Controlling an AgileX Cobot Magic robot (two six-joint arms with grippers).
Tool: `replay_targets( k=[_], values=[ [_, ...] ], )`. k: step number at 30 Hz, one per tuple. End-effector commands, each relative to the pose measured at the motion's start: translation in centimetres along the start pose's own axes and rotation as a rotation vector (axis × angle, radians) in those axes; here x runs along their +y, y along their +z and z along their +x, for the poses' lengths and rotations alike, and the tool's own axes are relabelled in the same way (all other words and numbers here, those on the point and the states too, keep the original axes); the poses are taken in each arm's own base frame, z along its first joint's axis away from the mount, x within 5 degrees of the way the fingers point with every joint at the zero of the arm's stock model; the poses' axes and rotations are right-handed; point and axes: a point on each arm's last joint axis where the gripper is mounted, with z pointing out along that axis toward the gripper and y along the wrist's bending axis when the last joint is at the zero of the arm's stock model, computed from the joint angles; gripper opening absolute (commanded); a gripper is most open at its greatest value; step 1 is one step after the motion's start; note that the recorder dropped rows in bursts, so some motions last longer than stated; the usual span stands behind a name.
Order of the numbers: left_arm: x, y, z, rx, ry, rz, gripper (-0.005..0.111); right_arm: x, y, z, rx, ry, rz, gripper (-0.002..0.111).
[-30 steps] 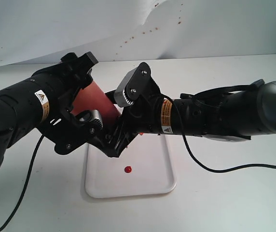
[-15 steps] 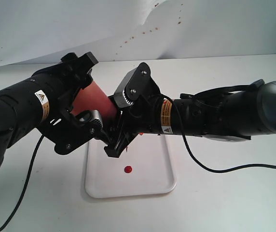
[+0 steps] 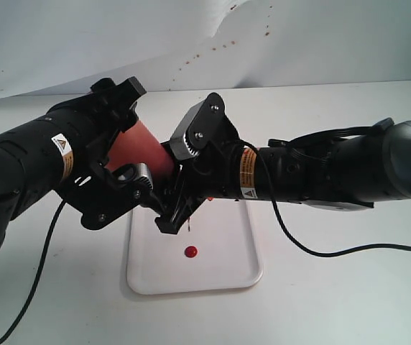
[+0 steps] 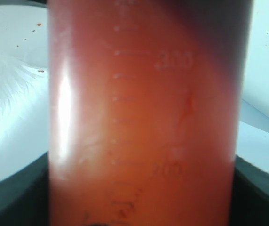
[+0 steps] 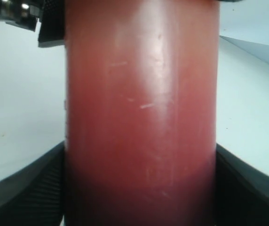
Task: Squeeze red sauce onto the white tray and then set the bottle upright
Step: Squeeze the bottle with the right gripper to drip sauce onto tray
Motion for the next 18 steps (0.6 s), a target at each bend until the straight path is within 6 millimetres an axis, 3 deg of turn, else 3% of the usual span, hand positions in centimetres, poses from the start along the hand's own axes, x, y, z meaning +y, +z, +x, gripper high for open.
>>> replay_targets(
  k=[1,4,7,18],
  values=[
    [0.50,-0.21,0.55,0.028,-0.015,-0.017,0.000,0.15,0.08,-0.56,-0.046,0.005,-0.016,0.051],
    [0.50,-0.21,0.55,0.028,-0.015,-0.017,0.000,0.15,0.08,-0.56,-0.046,0.007,-0.016,0.080],
    [0.50,-0.21,0.55,0.028,-0.015,-0.017,0.000,0.16,0.02,-0.68,-0.049,0.019,-0.016,0.094],
    [0.50,-0.21,0.55,0.029,-0.020,-0.017,0.000,0.46,-0.05,-0.26,-0.004,0.055,-0.059,0.095]
  ],
)
